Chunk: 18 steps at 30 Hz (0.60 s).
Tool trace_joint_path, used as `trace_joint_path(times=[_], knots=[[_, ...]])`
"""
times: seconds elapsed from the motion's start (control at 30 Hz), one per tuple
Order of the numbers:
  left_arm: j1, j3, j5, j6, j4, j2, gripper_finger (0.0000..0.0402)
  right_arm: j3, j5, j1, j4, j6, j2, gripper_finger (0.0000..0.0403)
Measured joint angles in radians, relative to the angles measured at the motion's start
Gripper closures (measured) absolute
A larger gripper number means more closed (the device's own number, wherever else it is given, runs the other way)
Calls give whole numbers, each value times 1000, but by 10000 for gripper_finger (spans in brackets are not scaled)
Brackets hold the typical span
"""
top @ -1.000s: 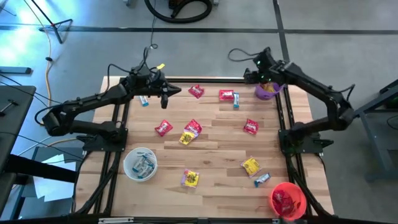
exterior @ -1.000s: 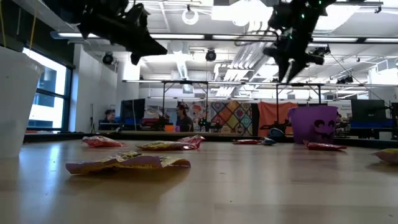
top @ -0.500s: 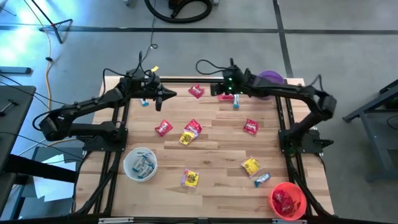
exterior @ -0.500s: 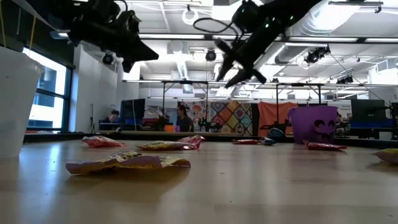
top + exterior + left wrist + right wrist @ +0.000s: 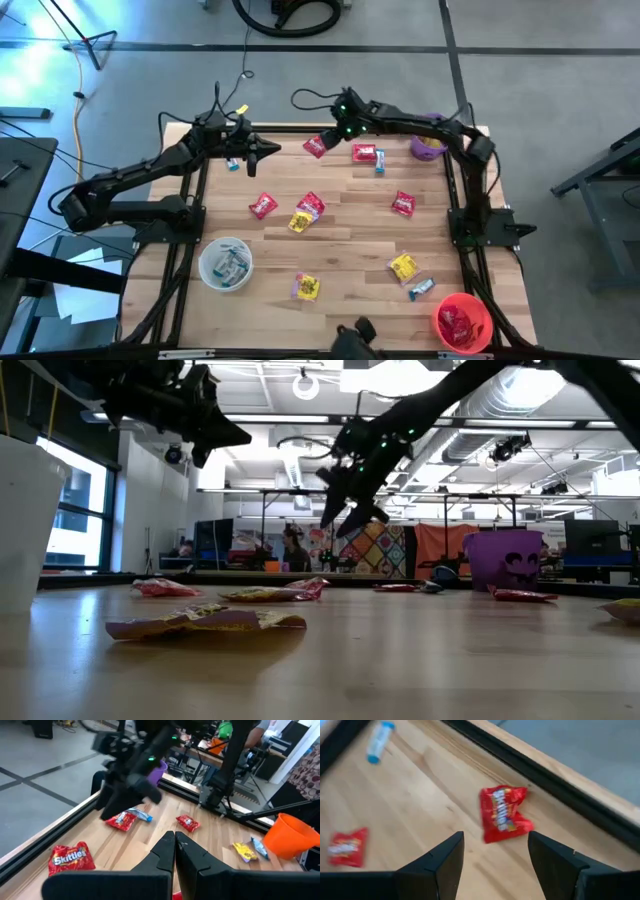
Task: Sort candy
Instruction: Put the red candy into the orange bin
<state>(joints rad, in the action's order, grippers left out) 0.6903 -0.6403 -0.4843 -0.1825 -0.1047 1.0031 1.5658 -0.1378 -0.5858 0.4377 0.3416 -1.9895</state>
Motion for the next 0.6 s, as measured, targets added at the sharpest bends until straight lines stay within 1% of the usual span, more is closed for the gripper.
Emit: trace_joint_path(times=[0.13, 0.23, 0.47, 0.6], knots=[[0, 0, 0, -6, 11, -9, 401, 152, -39, -24, 135, -106, -123, 187], [0, 0, 0, -10, 11, -9, 401, 265, -39, -33, 214, -155, -209, 187], [0, 0, 0, -10, 11, -9, 401, 514, -79, -38, 364, -167, -384, 187], [0, 0, -1, -10, 11, -9, 401, 617, -81, -36, 442, -167, -459, 187]])
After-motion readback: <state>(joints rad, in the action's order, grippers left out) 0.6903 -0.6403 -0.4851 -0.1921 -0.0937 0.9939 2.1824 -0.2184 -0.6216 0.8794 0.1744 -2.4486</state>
